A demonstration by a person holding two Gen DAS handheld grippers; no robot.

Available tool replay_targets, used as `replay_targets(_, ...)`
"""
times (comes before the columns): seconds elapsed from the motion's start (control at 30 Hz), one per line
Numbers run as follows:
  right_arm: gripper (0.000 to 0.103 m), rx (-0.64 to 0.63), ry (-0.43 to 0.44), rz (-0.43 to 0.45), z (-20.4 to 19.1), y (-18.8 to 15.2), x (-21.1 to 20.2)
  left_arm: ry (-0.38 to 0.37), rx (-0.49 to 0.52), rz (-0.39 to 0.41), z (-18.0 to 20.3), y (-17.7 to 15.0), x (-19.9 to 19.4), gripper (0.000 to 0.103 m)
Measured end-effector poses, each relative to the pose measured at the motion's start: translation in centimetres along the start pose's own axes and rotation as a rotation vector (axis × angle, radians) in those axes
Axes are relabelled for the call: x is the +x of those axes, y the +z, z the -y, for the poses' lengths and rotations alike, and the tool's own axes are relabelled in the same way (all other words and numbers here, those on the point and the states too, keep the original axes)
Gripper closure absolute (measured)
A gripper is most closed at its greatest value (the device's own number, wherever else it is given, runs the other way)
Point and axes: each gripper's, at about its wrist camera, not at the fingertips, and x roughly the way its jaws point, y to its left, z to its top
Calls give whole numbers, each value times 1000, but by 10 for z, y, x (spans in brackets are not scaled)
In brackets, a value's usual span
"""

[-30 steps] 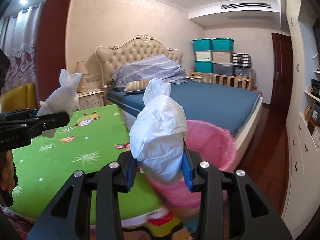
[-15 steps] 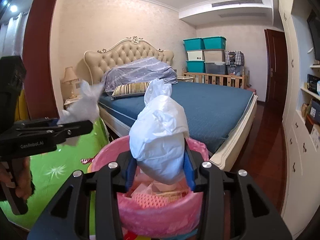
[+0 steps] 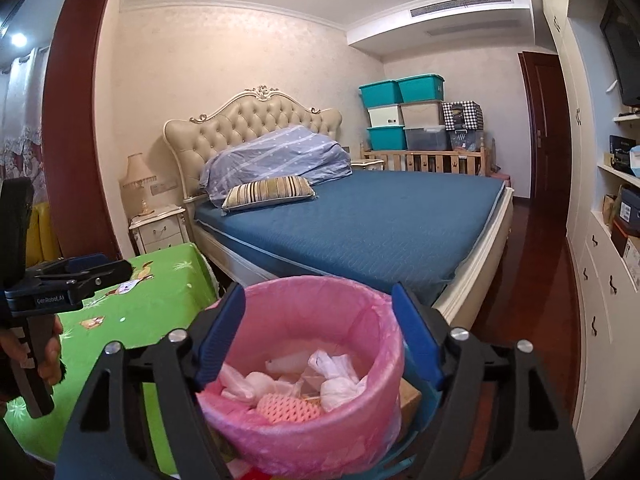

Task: Collect trash
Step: 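Open both tools to drop the tissue and bag into the bin, then move both tools back over the table toward the foam net and foam block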

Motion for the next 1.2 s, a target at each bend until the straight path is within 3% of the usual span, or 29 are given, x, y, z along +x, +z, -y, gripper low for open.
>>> replay_targets(0.23,22,-47,41,-12,-65,5,-10,143,65,10,-42,-28,-56,13)
replay_targets(0.33,22,-96,96,-23,-118,4,-4,223,117,8,-64,-44,-83,13)
replay_targets(0.43,22,-123,167,-52,-170,-6,5,276,108,7,-91,-59,-108,13)
replay_targets(0.67,22,-166,301,-169,-292,-38,30,412,-13,-8,-175,-97,-181,13)
replay_targets(0.8,22,-204,373,-207,-361,-48,35,547,-129,8,-235,-118,-233,13)
replay_targets(1.03,21,-274,438,-245,-460,-61,37,801,-218,16,-312,-150,-301,13)
replay_targets(1.07,16,-273,443,-254,-472,-62,40,832,-239,15,-324,-155,-310,13)
replay_targets(1.2,14,-267,439,-299,-516,-72,59,890,-321,16,-354,-174,-334,13)
